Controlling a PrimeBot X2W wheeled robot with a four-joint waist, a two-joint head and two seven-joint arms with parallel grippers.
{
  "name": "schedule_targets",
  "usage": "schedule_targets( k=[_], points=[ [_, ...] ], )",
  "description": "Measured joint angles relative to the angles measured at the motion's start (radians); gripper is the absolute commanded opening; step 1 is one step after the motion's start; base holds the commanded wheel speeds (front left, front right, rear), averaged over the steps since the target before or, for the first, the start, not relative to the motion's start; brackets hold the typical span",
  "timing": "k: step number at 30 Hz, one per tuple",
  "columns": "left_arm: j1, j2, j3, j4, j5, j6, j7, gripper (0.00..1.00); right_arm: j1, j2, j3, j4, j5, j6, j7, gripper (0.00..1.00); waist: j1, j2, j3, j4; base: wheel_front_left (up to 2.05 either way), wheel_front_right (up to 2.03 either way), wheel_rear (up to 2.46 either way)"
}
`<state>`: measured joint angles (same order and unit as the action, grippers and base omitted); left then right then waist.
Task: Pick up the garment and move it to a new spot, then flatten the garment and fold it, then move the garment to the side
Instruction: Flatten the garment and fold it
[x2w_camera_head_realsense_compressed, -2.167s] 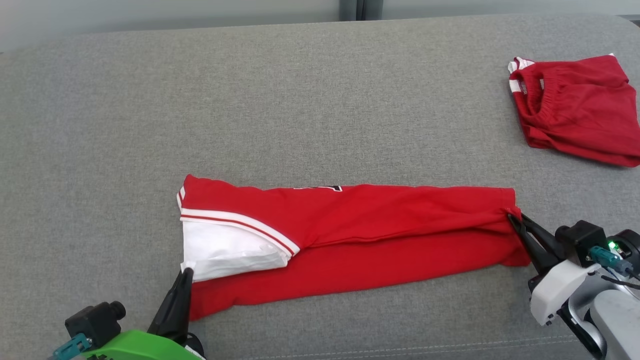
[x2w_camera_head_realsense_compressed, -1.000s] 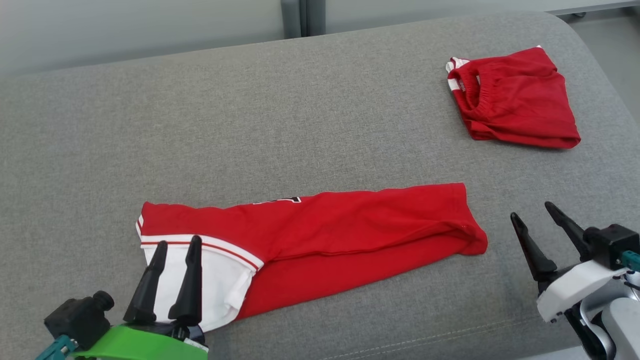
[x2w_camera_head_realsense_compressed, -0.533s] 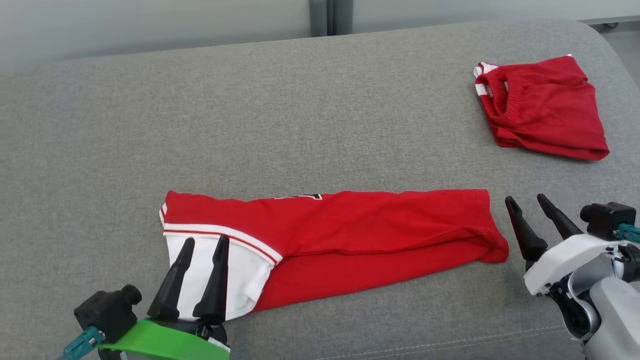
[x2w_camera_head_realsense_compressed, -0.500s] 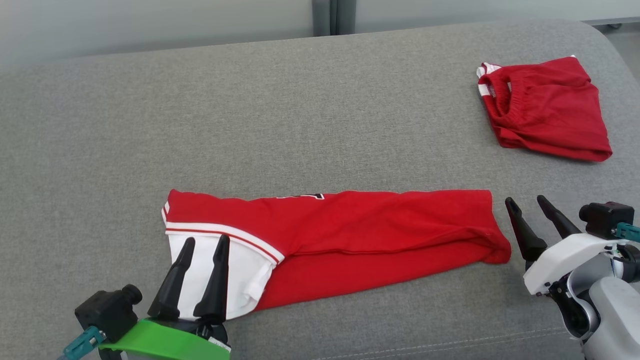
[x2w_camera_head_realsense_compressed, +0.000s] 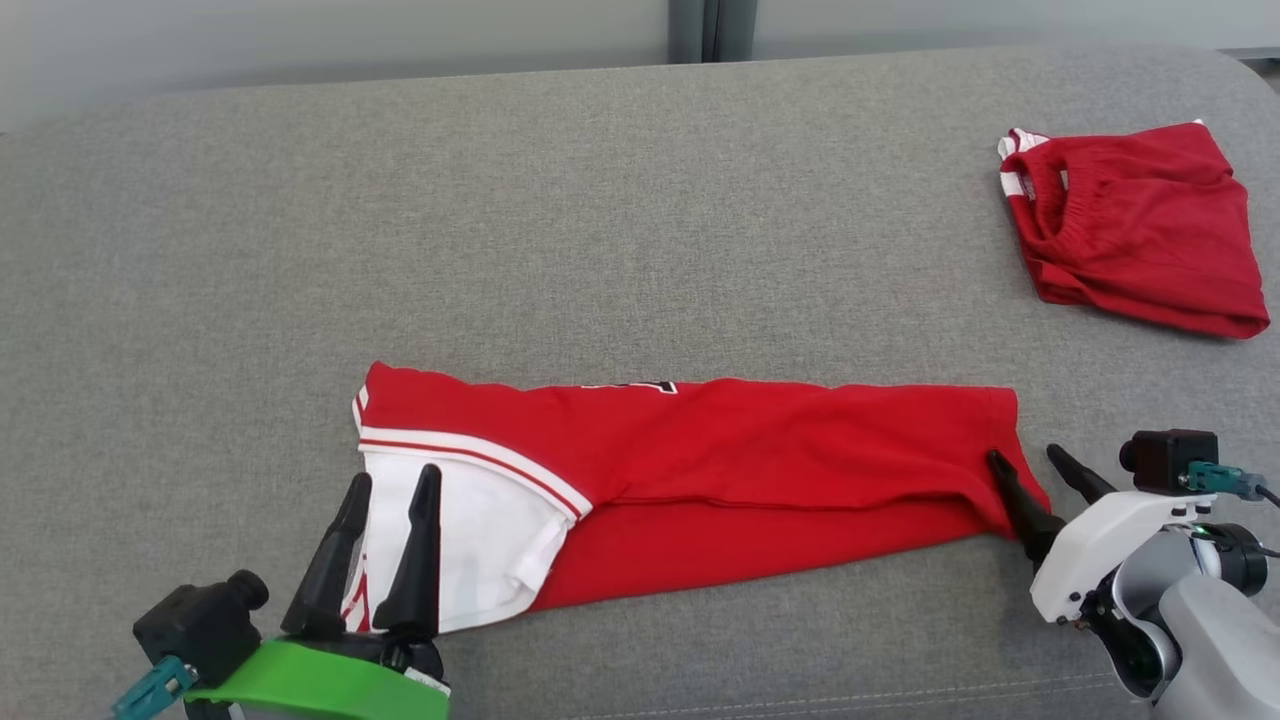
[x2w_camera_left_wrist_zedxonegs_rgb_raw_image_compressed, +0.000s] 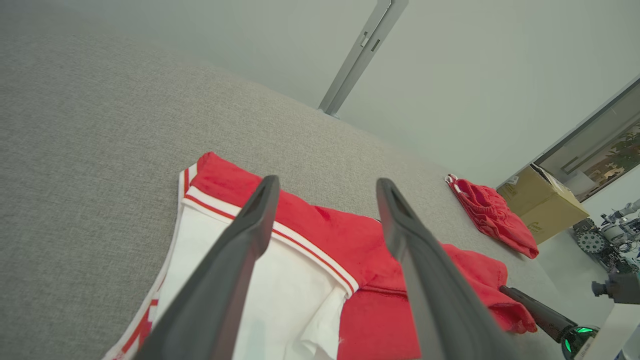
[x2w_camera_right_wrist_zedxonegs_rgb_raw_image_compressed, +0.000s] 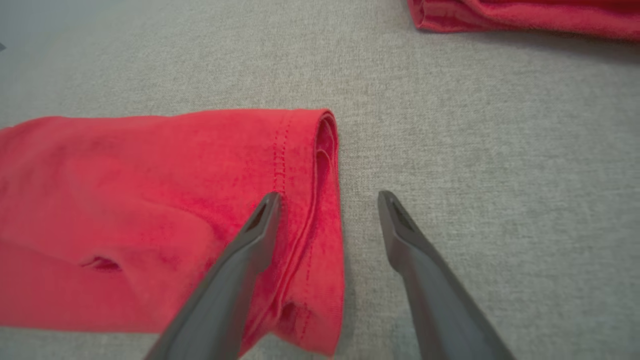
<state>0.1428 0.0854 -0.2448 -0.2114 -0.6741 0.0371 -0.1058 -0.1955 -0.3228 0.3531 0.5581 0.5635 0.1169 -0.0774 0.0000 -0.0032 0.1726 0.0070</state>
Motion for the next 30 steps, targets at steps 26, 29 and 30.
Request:
schedule_targets(
  k=[26,29,30],
  points=[
    [-0.001,0.0,-0.01,0.006,0.001,0.007,-0.005,1.0,-0.042,0.004,0.151,0.009,0.071,0.008,0.034,0.0,0.0,0.0,0.016,-0.033,0.0,0.0,0.0],
    [-0.001,0.0,-0.008,0.009,0.001,0.007,-0.005,1.0,-0.042,0.001,0.143,0.012,0.1,0.008,0.02,0.0,0.0,0.0,0.012,-0.031,0.0,0.0,0.0],
    [-0.001,0.0,-0.006,0.011,0.001,0.007,-0.007,1.0,-0.042,0.0,0.138,0.012,0.111,0.008,0.013,0.0,0.0,0.0,0.01,-0.031,0.0,0.0,0.0]
  ],
)
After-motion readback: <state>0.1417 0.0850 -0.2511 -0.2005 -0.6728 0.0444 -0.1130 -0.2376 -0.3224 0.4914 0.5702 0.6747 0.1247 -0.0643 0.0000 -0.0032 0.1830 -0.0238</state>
